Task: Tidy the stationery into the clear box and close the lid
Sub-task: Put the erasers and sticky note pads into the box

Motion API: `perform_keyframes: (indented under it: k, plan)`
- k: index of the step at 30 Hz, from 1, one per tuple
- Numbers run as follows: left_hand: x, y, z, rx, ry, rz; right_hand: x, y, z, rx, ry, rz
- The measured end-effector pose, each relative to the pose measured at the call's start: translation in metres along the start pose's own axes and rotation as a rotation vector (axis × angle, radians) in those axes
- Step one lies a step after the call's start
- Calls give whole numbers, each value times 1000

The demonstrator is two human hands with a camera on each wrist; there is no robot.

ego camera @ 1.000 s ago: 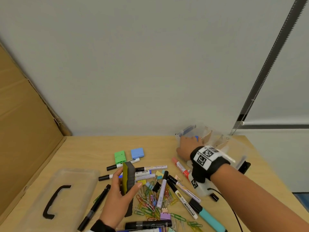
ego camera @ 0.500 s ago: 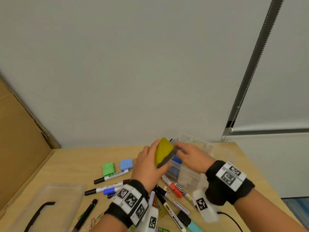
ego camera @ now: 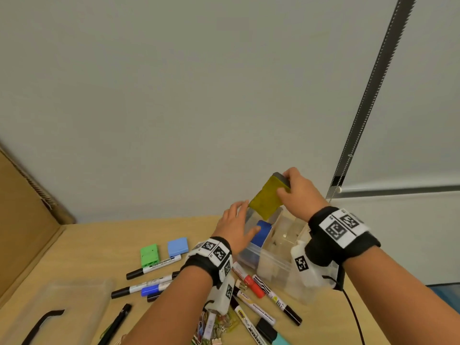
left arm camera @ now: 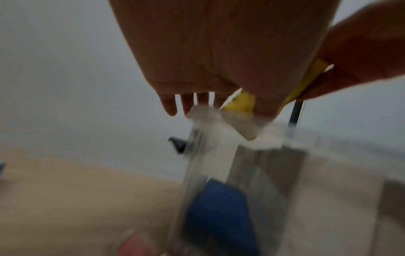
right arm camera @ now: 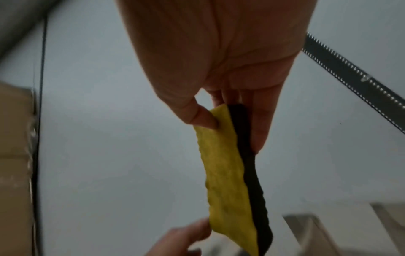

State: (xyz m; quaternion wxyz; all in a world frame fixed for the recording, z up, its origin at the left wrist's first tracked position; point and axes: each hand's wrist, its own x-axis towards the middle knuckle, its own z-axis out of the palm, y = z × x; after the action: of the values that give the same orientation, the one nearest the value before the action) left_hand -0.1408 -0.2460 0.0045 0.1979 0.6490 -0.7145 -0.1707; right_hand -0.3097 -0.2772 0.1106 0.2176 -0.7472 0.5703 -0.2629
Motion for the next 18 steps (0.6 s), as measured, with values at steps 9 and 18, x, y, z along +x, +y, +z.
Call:
perform_keyframes:
  k: [9, 18]
  plan:
    - [-4, -7, 23, -105, 49, -40, 29, -11, 23, -257, -124, 7]
    - [-6, -7, 25, -85, 60, -46, 60, 1, 83, -700, -538, 96]
